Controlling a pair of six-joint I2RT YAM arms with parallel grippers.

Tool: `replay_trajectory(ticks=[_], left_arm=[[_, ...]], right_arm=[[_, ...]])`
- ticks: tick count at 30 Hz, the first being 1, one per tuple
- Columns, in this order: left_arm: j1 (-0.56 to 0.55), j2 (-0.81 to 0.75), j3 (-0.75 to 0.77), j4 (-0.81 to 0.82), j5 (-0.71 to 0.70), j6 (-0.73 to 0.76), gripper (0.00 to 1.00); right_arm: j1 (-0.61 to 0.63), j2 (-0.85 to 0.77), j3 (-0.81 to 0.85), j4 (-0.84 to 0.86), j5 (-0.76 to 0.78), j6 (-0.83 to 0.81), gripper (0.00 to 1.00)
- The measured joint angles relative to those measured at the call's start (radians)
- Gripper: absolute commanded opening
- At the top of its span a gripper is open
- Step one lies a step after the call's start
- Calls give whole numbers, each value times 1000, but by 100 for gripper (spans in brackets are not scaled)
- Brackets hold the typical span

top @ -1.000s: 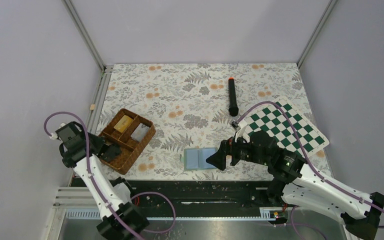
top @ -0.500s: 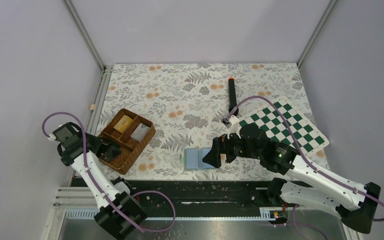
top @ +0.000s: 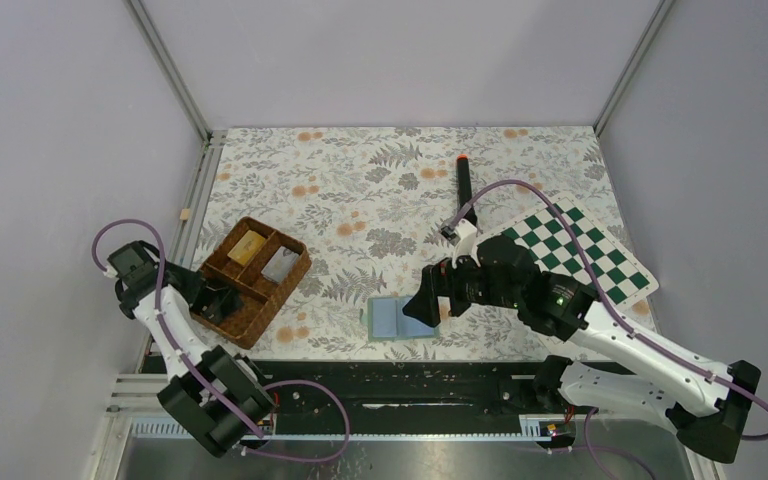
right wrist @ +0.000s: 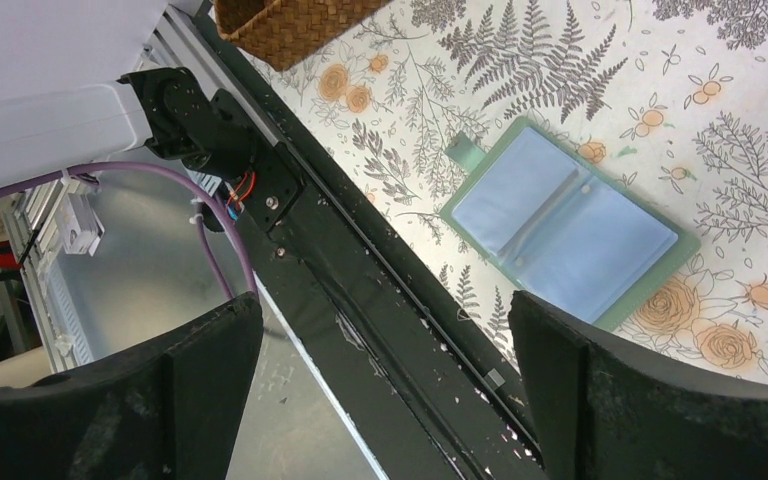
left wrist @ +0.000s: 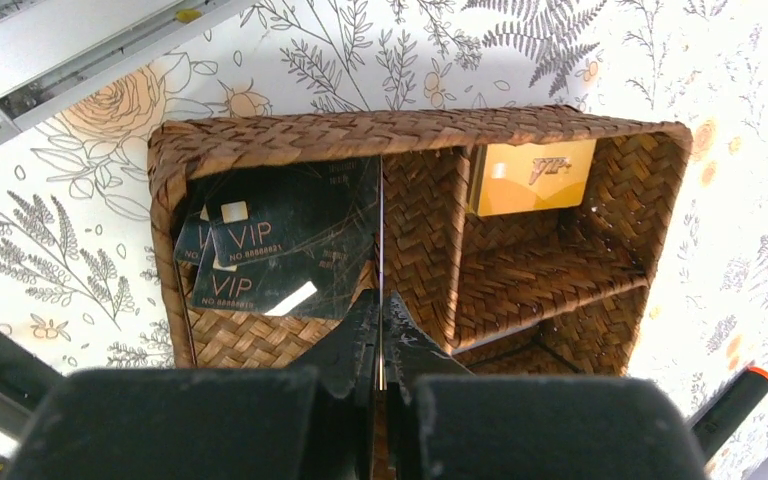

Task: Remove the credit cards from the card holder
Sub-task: Place the credit card in the storage box.

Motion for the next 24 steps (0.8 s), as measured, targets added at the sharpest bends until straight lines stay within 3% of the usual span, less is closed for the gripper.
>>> replay_trajectory(ticks=[13, 24], left_arm=[[0, 164, -5, 96, 25, 42, 6], [0, 195, -4, 101, 36, 56, 30]], right_arm=[[-6, 12, 55, 0, 44, -6, 99], [-10, -5, 78, 1, 61, -11, 99]])
